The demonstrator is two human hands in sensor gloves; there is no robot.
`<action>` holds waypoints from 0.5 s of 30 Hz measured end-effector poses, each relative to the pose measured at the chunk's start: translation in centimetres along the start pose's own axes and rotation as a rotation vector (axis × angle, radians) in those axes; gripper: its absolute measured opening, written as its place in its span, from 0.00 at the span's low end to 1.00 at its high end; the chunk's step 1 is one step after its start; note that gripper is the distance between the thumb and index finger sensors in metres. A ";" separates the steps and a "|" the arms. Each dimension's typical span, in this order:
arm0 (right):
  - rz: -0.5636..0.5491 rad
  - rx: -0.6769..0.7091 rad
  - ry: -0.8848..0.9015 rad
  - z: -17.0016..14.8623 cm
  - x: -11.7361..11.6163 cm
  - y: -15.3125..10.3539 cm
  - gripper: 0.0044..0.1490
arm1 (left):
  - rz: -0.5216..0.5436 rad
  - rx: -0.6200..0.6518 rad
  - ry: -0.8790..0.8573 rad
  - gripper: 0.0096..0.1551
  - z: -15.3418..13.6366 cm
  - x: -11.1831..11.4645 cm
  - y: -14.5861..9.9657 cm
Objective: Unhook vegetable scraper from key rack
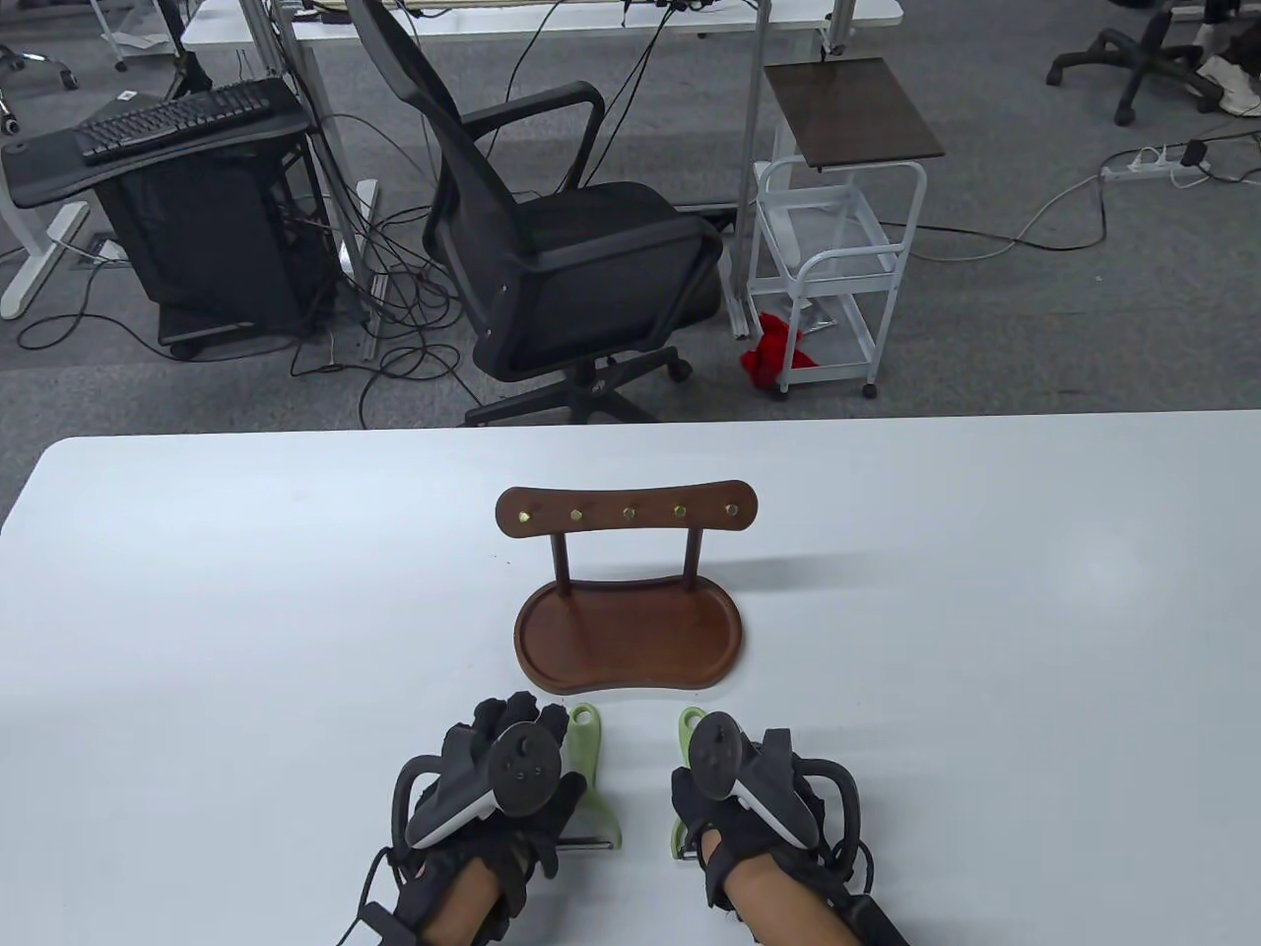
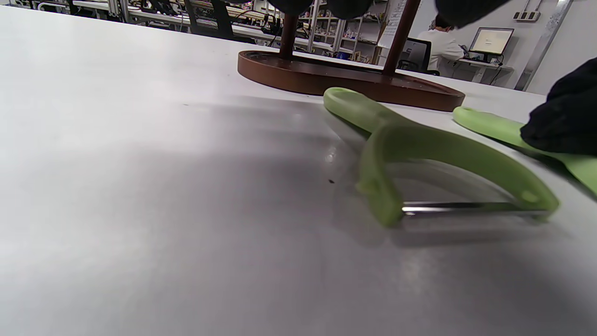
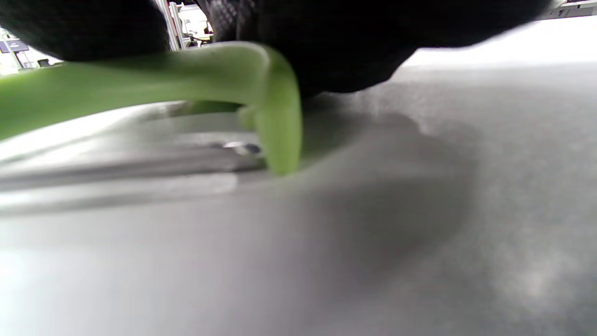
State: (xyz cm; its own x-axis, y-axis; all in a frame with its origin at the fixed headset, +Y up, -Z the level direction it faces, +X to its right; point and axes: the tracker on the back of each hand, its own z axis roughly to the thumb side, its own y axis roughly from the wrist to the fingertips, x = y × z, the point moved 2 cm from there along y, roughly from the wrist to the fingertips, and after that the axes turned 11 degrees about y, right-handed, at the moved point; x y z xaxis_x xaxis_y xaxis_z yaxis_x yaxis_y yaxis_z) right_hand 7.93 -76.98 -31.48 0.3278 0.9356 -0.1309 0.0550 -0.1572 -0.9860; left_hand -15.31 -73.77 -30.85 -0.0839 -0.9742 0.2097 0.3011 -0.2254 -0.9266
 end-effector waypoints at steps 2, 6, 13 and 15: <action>0.003 -0.002 0.006 -0.1 0.0 0.1 0.34 | -0.002 -0.005 0.008 0.43 0.0 0.1 0.0; 0.009 -0.006 0.017 -0.2 0.1 0.3 0.34 | -0.013 -0.011 0.007 0.43 -0.2 0.2 0.2; 0.008 0.016 0.097 -0.7 1.4 0.2 0.33 | -0.010 -0.019 0.005 0.43 -0.5 0.1 0.1; -0.013 0.030 0.133 -0.8 2.3 -0.1 0.33 | -0.006 -0.018 0.001 0.43 -0.5 0.0 0.2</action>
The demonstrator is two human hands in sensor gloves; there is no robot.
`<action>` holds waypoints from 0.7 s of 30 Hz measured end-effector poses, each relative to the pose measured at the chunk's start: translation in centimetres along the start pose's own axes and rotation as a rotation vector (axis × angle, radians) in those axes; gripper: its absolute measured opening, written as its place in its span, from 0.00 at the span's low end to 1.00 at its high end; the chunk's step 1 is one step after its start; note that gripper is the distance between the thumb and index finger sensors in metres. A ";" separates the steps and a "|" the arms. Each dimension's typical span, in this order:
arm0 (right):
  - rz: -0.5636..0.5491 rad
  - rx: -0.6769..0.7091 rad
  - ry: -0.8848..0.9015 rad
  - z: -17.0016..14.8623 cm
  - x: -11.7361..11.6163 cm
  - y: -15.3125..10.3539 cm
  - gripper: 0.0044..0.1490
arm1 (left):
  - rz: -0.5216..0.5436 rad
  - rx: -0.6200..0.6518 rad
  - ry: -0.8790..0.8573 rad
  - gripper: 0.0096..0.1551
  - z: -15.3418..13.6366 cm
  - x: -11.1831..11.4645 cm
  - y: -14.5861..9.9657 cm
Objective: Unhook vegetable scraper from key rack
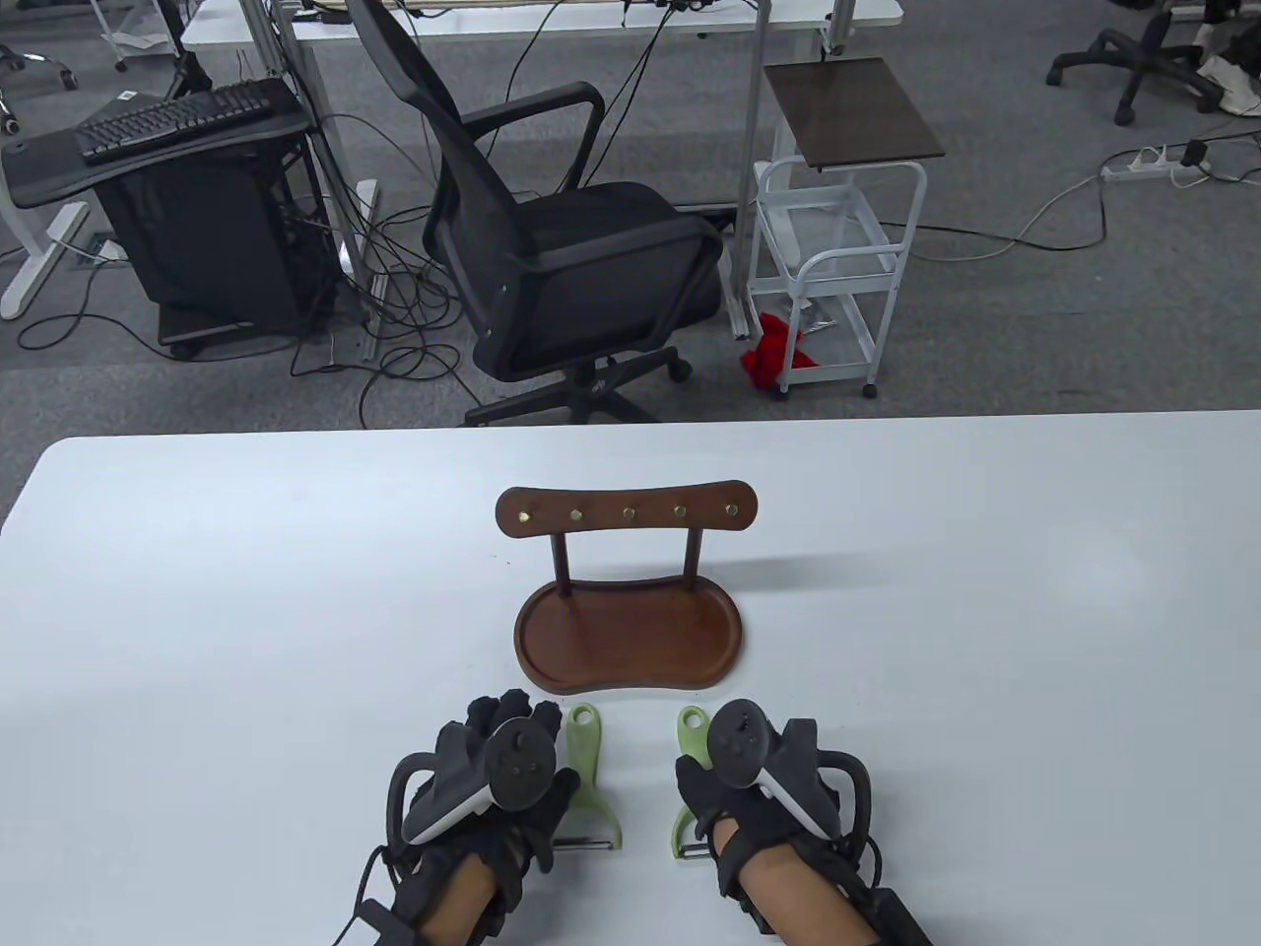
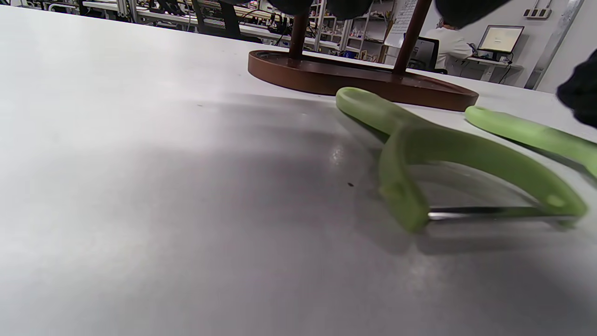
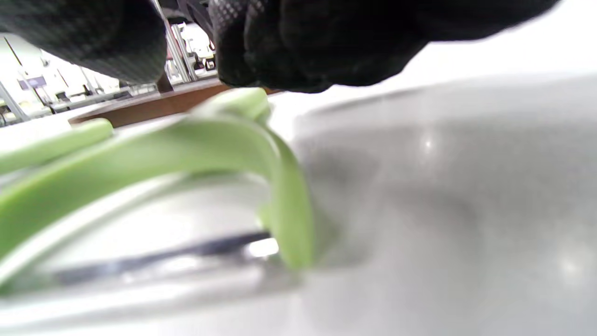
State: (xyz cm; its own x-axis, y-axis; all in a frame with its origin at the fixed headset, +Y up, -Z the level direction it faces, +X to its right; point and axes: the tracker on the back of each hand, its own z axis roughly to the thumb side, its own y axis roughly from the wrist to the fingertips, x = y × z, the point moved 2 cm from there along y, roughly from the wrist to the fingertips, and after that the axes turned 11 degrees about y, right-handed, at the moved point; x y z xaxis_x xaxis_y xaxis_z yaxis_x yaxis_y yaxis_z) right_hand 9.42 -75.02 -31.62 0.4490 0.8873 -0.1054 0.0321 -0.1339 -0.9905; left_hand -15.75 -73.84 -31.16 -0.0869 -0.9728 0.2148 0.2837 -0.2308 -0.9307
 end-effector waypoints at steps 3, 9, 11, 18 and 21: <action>-0.025 0.031 0.046 -0.1 1.5 -0.5 0.33 | -0.001 0.001 0.000 0.43 -0.1 0.0 0.1; -0.114 0.153 0.075 0.4 4.2 -1.3 0.33 | 0.007 0.013 -0.005 0.43 -0.2 -0.2 0.2; -0.132 0.218 -0.009 0.3 4.8 -1.6 0.34 | 0.001 0.005 0.010 0.43 -0.6 -0.3 0.2; -0.108 0.346 0.094 -3.1 4.9 -2.5 0.47 | 0.036 -0.026 -0.009 0.44 -1.8 -0.4 0.7; -0.093 0.341 0.065 -3.7 4.7 -2.3 0.50 | 0.038 -0.030 -0.013 0.44 -1.8 -0.2 0.9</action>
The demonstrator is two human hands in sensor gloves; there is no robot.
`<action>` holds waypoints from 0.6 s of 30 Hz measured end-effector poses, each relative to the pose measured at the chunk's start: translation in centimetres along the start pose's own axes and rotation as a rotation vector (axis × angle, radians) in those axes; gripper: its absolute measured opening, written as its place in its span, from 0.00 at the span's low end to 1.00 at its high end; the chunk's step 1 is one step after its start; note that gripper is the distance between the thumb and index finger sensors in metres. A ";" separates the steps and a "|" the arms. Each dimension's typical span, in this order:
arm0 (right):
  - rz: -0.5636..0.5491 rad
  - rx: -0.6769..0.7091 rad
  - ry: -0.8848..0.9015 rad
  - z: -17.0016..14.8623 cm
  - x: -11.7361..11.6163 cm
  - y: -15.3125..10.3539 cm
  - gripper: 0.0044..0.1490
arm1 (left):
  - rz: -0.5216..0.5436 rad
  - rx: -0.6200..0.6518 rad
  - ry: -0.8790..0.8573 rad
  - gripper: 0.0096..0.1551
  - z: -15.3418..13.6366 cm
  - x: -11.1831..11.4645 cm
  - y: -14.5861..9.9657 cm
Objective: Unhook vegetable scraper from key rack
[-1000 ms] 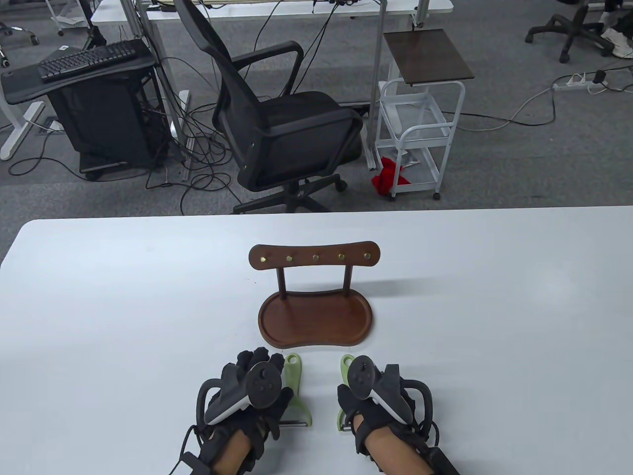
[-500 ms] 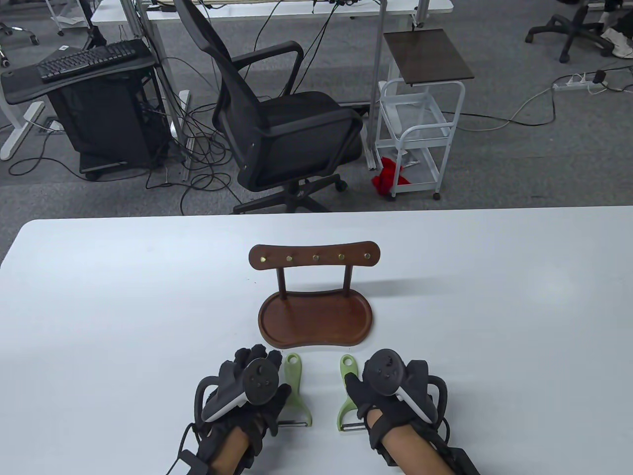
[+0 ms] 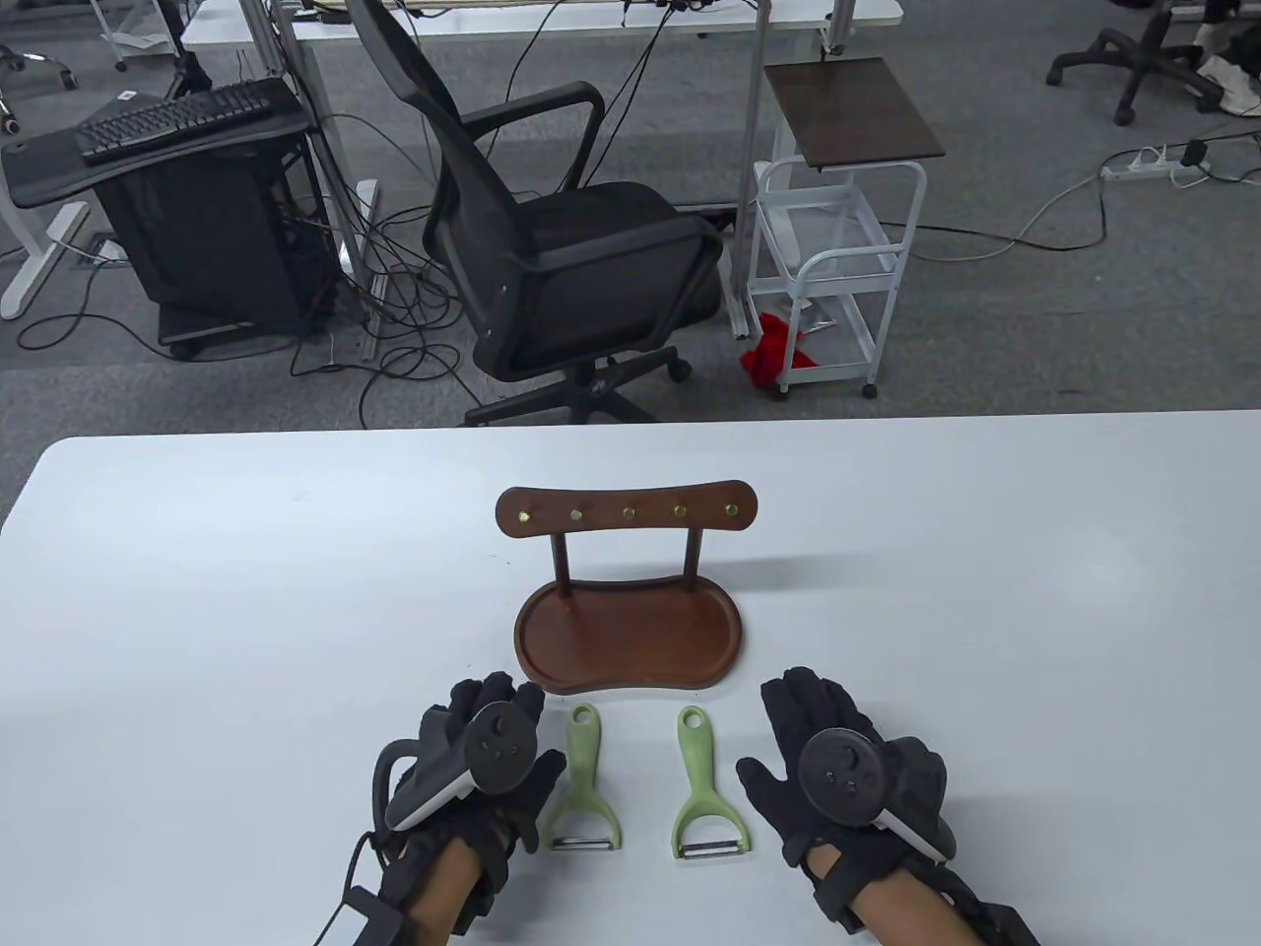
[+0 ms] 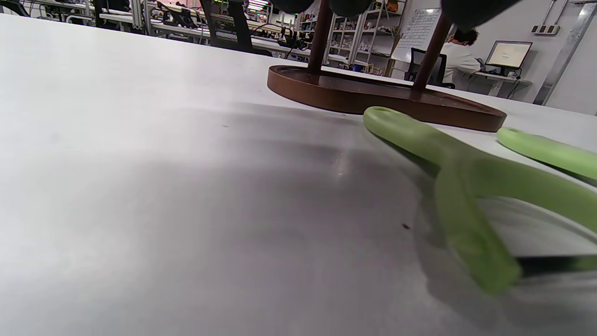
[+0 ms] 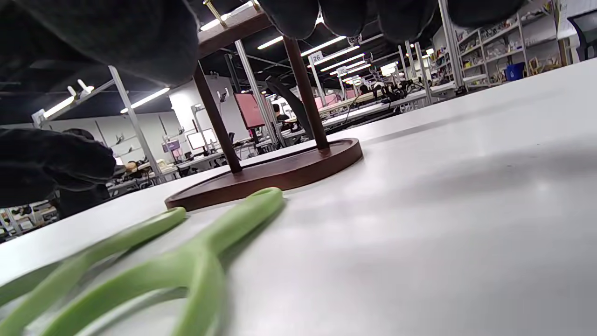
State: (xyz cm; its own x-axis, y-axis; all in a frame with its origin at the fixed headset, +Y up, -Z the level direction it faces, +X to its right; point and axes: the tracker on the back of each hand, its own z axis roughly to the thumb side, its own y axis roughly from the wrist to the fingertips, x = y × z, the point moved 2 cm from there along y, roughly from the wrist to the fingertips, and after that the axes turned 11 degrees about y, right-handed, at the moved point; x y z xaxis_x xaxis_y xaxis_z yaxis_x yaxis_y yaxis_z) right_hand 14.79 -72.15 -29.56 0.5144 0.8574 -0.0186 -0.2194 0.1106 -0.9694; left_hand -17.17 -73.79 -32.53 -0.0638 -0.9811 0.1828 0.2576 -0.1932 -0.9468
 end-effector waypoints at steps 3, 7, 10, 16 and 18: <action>0.031 0.011 -0.004 0.1 -0.4 0.1 0.50 | 0.001 0.013 0.015 0.45 0.3 0.0 -0.1; 0.057 0.029 -0.021 0.4 -0.8 0.1 0.49 | 0.024 0.011 0.009 0.46 0.2 -0.2 -0.1; 0.070 0.036 -0.021 0.6 -1.2 0.0 0.49 | 0.021 0.008 0.011 0.46 0.1 -0.2 -0.2; 0.083 0.039 -0.018 0.9 -1.5 -0.2 0.48 | 0.009 0.009 0.027 0.46 0.2 -0.2 -0.3; 0.080 0.038 -0.014 0.9 -1.5 -0.2 0.48 | 0.007 0.010 0.028 0.46 0.2 -0.1 -0.3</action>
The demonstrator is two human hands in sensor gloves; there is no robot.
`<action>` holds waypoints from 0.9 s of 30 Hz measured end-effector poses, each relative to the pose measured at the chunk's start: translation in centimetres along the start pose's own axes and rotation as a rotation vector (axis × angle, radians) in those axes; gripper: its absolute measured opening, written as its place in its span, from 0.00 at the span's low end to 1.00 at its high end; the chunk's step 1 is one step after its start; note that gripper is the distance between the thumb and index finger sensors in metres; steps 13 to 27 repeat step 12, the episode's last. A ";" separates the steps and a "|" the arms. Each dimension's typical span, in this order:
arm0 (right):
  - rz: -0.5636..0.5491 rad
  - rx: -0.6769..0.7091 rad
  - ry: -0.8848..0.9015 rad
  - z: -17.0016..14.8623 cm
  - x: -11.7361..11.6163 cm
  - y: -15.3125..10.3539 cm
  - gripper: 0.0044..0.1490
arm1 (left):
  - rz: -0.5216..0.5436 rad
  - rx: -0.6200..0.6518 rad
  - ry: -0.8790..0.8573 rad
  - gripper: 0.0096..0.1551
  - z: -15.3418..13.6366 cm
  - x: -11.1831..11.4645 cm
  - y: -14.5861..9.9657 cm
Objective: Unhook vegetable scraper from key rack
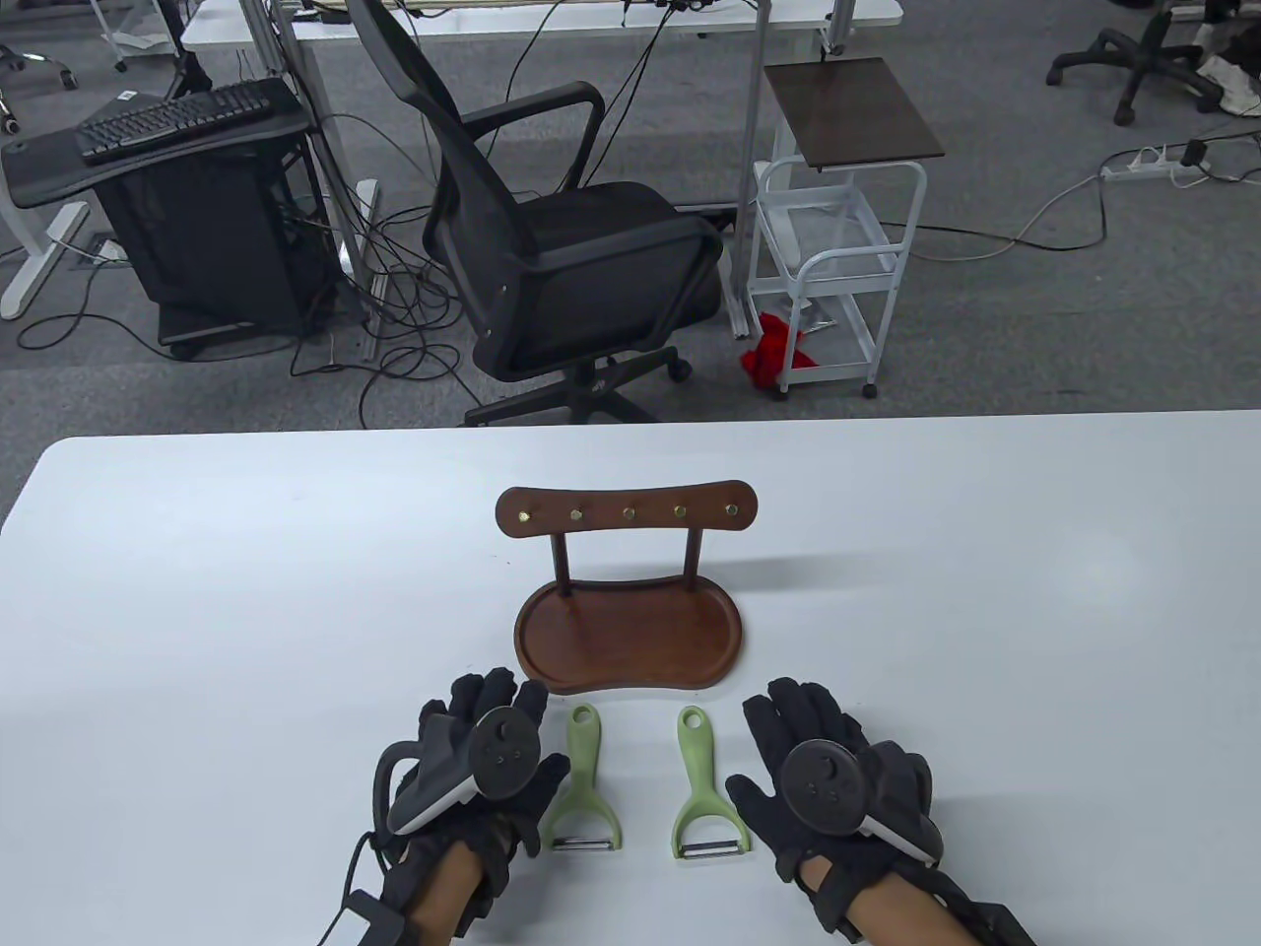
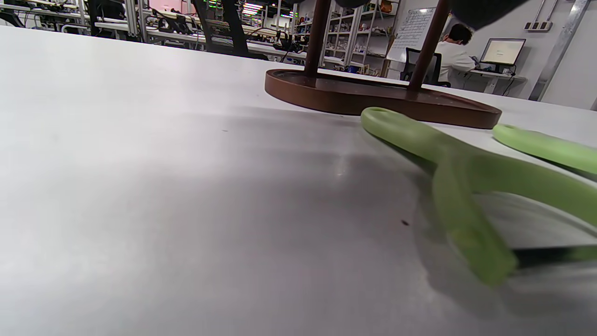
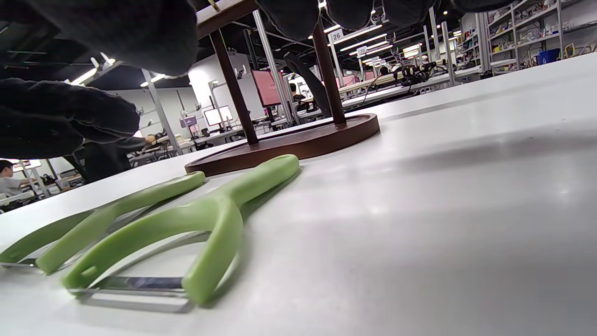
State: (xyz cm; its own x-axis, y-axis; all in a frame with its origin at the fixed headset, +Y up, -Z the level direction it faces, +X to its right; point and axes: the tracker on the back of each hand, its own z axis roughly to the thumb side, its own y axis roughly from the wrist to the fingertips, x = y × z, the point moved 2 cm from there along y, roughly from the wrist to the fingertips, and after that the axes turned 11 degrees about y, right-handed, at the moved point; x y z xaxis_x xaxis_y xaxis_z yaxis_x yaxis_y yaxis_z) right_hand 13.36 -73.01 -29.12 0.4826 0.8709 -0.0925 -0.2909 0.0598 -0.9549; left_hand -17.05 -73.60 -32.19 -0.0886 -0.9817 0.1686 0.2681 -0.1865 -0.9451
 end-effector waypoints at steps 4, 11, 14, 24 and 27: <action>-0.005 0.000 0.003 0.1 0.1 -0.3 0.48 | -0.003 0.003 0.003 0.46 0.1 0.1 -0.1; 0.012 0.011 0.013 0.5 0.0 -0.5 0.48 | -0.018 0.000 0.002 0.46 0.1 0.3 -0.3; 0.012 0.012 0.016 0.5 0.0 -0.5 0.47 | -0.023 0.000 0.001 0.45 0.1 0.3 -0.2; 0.012 0.012 0.016 0.5 0.0 -0.5 0.47 | -0.023 0.000 0.001 0.45 0.1 0.3 -0.2; 0.012 0.012 0.016 0.5 0.0 -0.5 0.47 | -0.023 0.000 0.001 0.45 0.1 0.3 -0.2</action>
